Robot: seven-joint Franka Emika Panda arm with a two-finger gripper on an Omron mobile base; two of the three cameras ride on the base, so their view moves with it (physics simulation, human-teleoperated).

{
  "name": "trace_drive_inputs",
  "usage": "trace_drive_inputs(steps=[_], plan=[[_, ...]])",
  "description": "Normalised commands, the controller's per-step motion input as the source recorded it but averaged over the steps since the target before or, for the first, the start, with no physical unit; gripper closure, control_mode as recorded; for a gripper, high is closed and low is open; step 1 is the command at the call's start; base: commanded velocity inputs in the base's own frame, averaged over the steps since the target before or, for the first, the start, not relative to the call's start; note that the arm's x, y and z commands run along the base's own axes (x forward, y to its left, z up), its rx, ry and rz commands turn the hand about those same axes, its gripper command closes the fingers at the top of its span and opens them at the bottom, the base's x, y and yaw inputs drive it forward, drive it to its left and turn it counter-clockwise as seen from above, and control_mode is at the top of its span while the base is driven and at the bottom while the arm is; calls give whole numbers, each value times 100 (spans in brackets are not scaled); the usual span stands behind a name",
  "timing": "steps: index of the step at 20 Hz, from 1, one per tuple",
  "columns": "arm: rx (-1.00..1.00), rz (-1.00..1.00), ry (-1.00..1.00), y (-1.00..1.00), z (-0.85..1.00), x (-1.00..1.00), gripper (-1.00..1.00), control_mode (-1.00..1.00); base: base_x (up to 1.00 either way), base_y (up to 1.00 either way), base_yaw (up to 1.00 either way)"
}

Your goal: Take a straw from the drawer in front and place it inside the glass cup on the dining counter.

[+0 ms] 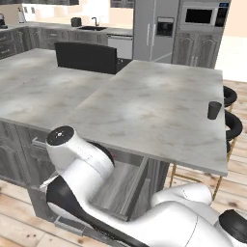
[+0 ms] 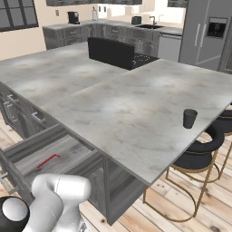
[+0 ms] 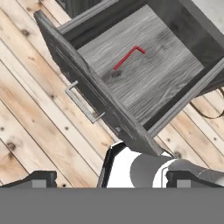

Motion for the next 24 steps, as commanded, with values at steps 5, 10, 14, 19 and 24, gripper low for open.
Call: trace_drive_inputs(steps=[5, 10, 14, 19, 24], plan=[[11, -4, 0, -54, 58, 0, -100, -100, 0, 0, 0], [6, -5, 1, -41, 6, 5, -100, -100, 0, 0, 0], [0, -7, 0, -35, -4, 24, -100, -100, 0, 0, 0], [0, -7, 1, -27, -15, 40, -100, -100, 0, 0, 0], [0, -4, 3, -10, -12, 50, -100, -100, 0, 0, 0]])
